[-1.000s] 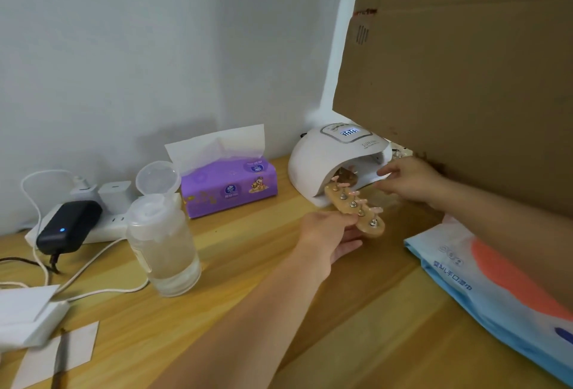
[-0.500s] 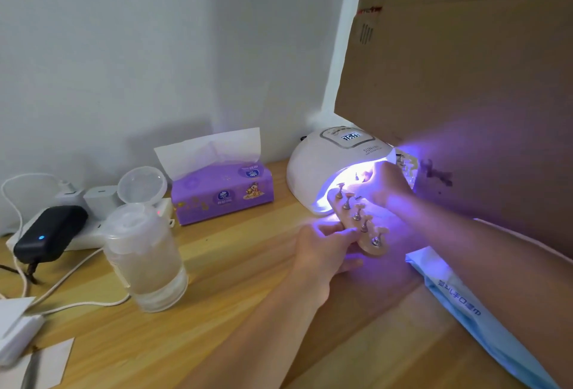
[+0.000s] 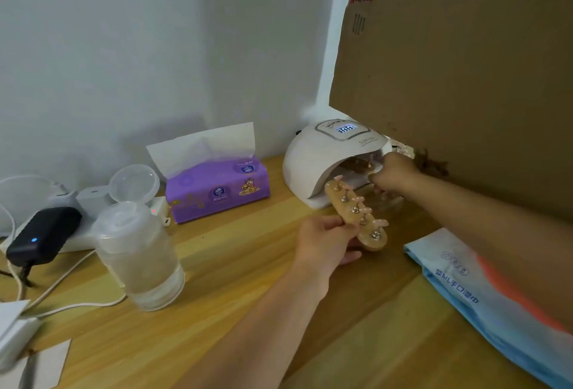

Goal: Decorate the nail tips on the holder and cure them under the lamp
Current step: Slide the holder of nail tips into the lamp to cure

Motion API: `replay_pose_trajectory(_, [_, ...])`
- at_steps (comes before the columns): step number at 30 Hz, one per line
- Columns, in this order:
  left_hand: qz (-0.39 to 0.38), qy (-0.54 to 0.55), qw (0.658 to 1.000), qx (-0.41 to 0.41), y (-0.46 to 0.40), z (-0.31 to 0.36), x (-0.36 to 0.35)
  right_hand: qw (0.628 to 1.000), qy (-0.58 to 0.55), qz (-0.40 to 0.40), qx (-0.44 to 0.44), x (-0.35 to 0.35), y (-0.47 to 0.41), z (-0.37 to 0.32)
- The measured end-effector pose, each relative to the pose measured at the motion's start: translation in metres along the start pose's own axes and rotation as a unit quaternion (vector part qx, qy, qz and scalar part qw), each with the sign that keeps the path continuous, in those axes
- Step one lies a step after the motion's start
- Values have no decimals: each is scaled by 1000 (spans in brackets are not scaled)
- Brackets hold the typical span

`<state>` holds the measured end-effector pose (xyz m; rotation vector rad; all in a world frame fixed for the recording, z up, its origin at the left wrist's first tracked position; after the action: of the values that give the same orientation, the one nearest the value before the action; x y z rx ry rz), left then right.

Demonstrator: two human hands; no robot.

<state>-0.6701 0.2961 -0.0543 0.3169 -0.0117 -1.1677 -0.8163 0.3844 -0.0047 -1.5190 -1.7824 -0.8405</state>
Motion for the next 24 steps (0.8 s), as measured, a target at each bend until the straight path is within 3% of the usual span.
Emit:
replay_pose_trajectory(2, [-7,8,1000,17,-2,-2,0,995,73,-65,18,3,11,0])
replay_pose_trajectory(4, [-10,13,1000,15,-2,-3,1,977,104,-186,18,4,30,6])
replay_pose_trajectory(7, [3,9,1000,3,-3,-4,2,931,37,-364,-4,2,65,11])
replay_pose_trajectory(9, [10,7,1000,2,-2,-3,2,908,-30,-418,-25,-1,76,16])
replay_pose_trajectory(16, [1,11,1000,13,2,1,2,900,-114,-418,-43,-6,76,22])
replay_pose_trajectory(24, [-1,-12,1000,3,3,0,0,925,-39,-377,-17,8,65,26])
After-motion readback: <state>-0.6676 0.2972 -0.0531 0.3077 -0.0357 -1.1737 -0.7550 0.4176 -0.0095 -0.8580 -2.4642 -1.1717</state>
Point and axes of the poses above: each hand's wrist, its own y-axis away from the middle knuckle, its own x-axis out of the back of the hand, z = x × y, the point moved 7 cm from there along -y, towards the middle knuckle, and after that the axes turned 6 degrees about z, right-handed, at the moved point
